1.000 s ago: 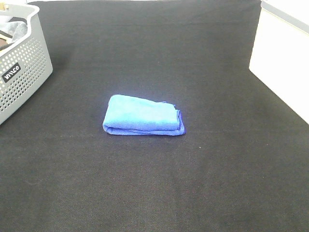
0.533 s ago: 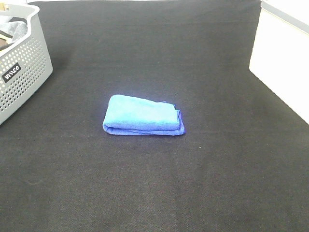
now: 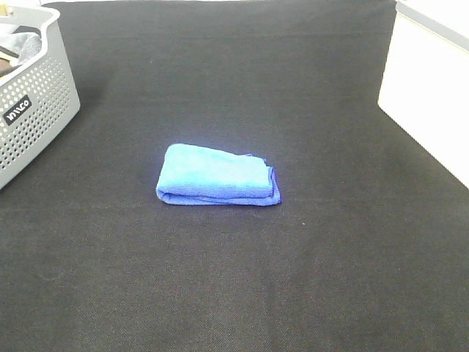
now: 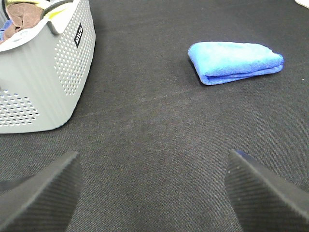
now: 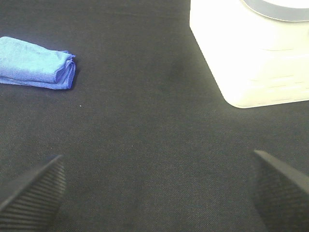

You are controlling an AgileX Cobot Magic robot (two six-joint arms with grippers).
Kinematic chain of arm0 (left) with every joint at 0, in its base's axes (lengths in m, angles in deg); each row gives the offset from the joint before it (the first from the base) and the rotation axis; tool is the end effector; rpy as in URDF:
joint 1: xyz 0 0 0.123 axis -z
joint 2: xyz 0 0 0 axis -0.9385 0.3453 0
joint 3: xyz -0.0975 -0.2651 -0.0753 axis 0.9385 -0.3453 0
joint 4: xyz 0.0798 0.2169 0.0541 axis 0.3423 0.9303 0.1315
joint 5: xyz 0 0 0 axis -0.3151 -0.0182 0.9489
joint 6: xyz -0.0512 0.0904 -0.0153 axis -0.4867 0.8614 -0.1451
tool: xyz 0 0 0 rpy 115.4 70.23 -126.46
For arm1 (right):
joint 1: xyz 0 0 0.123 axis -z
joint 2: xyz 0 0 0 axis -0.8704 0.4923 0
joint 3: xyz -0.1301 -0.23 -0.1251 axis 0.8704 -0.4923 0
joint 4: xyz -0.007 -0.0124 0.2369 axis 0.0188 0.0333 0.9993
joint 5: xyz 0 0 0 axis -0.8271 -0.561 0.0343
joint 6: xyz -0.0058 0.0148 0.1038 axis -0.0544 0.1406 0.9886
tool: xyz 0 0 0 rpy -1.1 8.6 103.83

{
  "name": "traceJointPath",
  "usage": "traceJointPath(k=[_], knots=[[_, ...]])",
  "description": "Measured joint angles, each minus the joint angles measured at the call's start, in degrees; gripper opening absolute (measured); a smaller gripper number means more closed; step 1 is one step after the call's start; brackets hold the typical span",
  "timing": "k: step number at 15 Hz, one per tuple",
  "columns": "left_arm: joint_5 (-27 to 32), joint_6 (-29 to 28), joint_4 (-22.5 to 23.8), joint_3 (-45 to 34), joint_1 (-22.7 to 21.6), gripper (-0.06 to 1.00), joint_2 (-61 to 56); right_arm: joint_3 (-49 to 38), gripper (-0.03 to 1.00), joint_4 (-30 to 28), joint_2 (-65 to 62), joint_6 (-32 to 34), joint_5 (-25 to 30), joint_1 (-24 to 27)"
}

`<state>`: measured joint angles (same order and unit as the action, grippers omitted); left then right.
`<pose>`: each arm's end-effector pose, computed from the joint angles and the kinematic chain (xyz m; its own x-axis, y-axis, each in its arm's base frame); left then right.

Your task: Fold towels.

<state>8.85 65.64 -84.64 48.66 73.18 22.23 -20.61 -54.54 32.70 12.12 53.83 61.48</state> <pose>-0.0155 -0.0174 0.2654 -0.4254 0.1015 -0.8993 0.2471 0.9690 -0.0075 -0.0152 0.0149 0.2670 -0.4378 -0.0591 -0.8971 -0.1373 0.9905 0.0017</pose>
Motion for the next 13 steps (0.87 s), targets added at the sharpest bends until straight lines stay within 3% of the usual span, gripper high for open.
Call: traceJointPath(k=[13], knots=[[0.00,-0.06,0.00,0.00,0.00,0.78,0.00,0.00,0.96,0.23,0.00,0.00,0.00,0.00]])
